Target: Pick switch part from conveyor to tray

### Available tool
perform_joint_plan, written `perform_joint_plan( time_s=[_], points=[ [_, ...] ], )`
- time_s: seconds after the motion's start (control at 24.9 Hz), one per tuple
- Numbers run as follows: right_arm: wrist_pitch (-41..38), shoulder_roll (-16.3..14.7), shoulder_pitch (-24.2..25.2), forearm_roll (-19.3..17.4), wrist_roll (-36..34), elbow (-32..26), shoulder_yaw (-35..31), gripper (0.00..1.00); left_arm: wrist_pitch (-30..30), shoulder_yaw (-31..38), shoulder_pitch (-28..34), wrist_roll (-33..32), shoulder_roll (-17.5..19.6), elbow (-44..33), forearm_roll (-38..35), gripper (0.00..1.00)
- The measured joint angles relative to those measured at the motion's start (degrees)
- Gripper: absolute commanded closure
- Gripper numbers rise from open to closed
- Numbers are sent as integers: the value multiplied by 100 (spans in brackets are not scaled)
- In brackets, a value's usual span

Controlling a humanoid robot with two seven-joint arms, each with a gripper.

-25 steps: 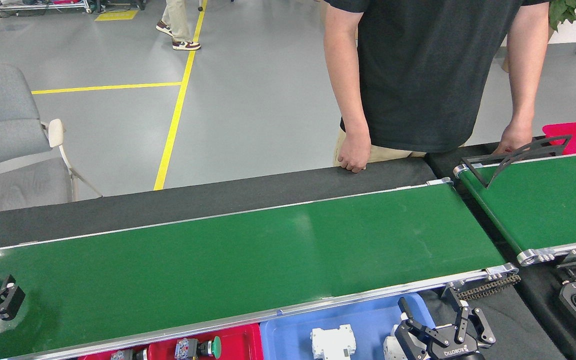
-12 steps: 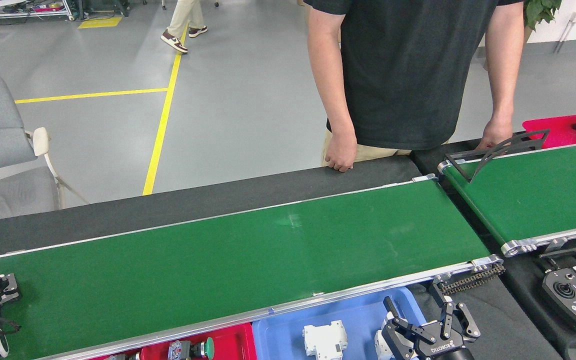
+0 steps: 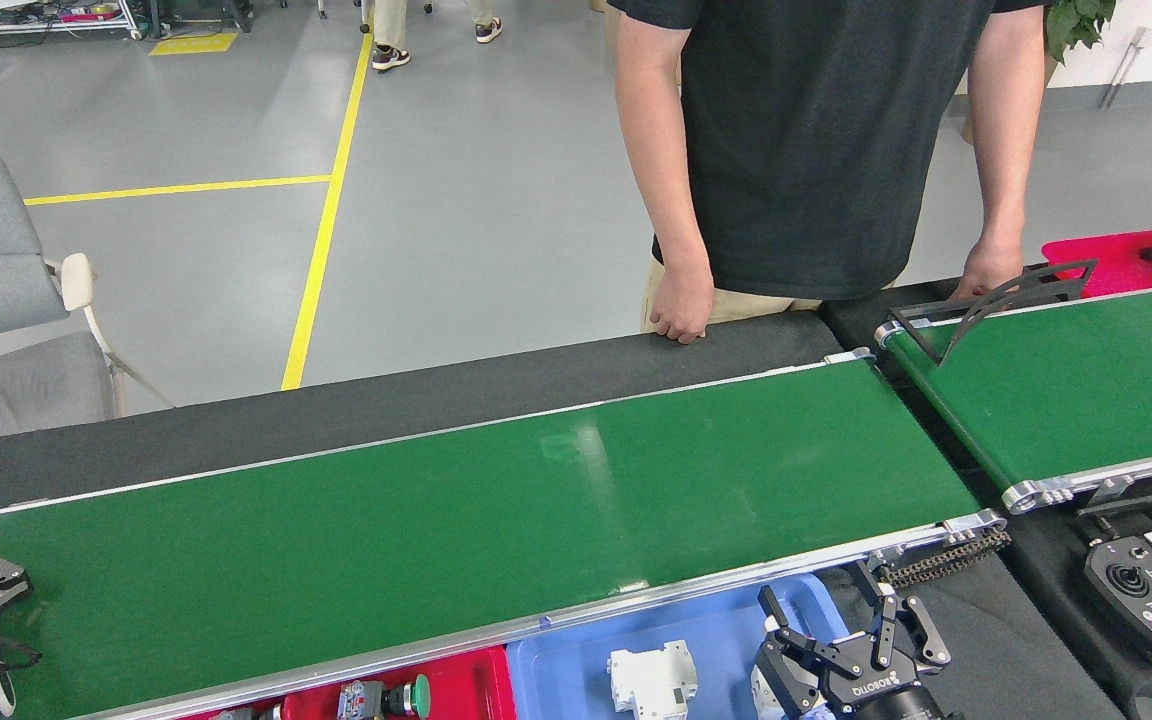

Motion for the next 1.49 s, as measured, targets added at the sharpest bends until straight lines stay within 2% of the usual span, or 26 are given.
perform_joint_plan(
  time_s=[0.52, 0.64, 0.76, 0.8, 0.84, 0.88, 0.92, 0.96, 1.04, 1.21, 1.33, 1.49],
  points=[
    [70, 7, -103, 0, 18, 57, 8, 0, -484, -237, 22, 16, 2, -179, -9, 92],
    [100, 8, -103, -7, 20, 57, -33, 0, -1137, -268, 222, -35, -149, -1018, -24, 92],
    [329, 8, -91, -23, 20, 57, -183, 0, -1793, -284, 649, -354, -405, -2411, -19, 90],
    [428, 8, -87, -27, 20, 57, -207, 0, -1953, -284, 782, -453, -484, -2816, -12, 86],
    [561, 8, -77, -28, 20, 51, -216, 0, -2111, -286, 958, -554, -584, -3258, -10, 70],
    [673, 8, -51, -29, 20, 25, -219, 0, -2279, -288, 1194, -635, -698, -3760, -10, 50],
    [757, 8, -2, -29, 20, -17, -221, 0, -2382, -283, 1422, -706, -785, -4189, -9, 24],
    [843, 8, 62, -34, 20, -76, -225, 0, -2434, -267, 1647, -793, -855, -4578, -9, 2],
    [963, 8, 214, -37, 20, -240, -230, 0, -2474, -215, 2113, -903, -938, -5278, -9, 0],
    [1093, 56, 504, -39, 22, -457, -232, 0, -2478, -1, 2884, -955, -991, -6127, 10, 0],
    [1100, 119, 669, -39, 22, -492, -231, 0, -2477, 615, 3309, -955, -1008, -6333, 53, 0],
    [1124, 123, 697, -45, 31, -526, -231, 0, -2409, 1533, 3598, -961, -1035, -6199, 67, 0]
  ],
)
